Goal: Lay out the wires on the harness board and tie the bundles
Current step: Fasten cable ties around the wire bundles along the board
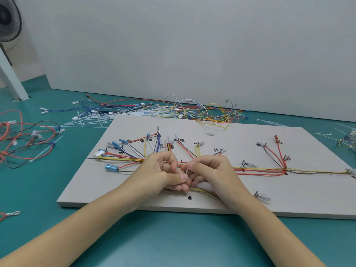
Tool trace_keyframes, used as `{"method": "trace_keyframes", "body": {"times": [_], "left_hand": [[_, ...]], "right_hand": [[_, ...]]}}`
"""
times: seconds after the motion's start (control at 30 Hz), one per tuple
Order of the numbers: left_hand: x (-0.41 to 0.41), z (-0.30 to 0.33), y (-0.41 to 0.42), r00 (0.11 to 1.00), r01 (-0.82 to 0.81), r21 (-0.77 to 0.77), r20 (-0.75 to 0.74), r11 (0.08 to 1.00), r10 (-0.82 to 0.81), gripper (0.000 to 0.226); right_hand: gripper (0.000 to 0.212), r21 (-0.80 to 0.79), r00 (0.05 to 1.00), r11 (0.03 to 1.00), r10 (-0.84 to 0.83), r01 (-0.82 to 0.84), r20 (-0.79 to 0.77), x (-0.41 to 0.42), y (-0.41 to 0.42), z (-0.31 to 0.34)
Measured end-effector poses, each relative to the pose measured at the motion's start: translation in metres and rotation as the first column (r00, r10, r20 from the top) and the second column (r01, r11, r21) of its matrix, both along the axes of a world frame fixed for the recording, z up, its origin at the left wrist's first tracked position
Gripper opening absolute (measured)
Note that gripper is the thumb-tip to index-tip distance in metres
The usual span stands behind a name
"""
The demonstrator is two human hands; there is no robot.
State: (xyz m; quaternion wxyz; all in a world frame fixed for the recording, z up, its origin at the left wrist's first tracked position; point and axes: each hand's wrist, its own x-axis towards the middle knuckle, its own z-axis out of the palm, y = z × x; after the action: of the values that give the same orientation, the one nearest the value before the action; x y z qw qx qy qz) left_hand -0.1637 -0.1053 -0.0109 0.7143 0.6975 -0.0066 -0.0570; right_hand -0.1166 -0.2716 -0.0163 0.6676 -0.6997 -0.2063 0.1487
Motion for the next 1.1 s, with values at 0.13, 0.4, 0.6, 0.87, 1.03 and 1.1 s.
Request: {"method": "trace_keyframes", "body": {"times": [0.13, 0.4, 0.6, 0.87, 1.03, 1.1], "left_hand": [[-0.0007, 0.0009, -0.0001, 1.0, -0.004, 0.004, -0.001, 1.0, 0.004, 0.035], [-0.0022, 0.0032, -0.001, 1.0, -0.005, -0.009, -0.003, 1.0, 0.005, 0.035], [-0.0017, 0.0018, -0.0003, 1.0, -0.025, -0.024, -0.009, 0.999, 0.025, 0.032], [0.0006, 0.0044, 0.0021, 0.996, 0.012, 0.003, -0.093, 1.0, -0.011, 0.017], [0.0012, 0.0027, 0.0006, 0.996, 0.012, 0.055, -0.086, 0.998, -0.008, 0.019], [0.0016, 0.0014, 0.0004, 0.997, 0.009, 0.104, -0.071, 0.995, -0.001, 0.017]], "right_hand": [[0.02, -0.009, 1.0, 1.0, 0.002, -0.002, 0.014, -0.0006, 0.0009, 0.0002], [0.016, -0.025, 1.0, 0.999, 0.021, -0.021, -0.002, 0.0003, -0.001, 0.0006], [0.012, -0.014, 0.998, 0.999, 0.03, -0.031, -0.06, 0.0015, -0.0024, 0.0044], [0.016, -0.024, 0.995, 0.997, 0.072, -0.074, -0.074, -0.0006, -0.0021, 0.0036], [0.014, -0.031, 0.999, 0.999, 0.038, -0.038, -0.016, -0.0013, 0.0005, -0.0015], [0.014, -0.039, 1.0, 0.999, 0.025, -0.024, 0.019, -0.0017, 0.0015, -0.0029]]}}
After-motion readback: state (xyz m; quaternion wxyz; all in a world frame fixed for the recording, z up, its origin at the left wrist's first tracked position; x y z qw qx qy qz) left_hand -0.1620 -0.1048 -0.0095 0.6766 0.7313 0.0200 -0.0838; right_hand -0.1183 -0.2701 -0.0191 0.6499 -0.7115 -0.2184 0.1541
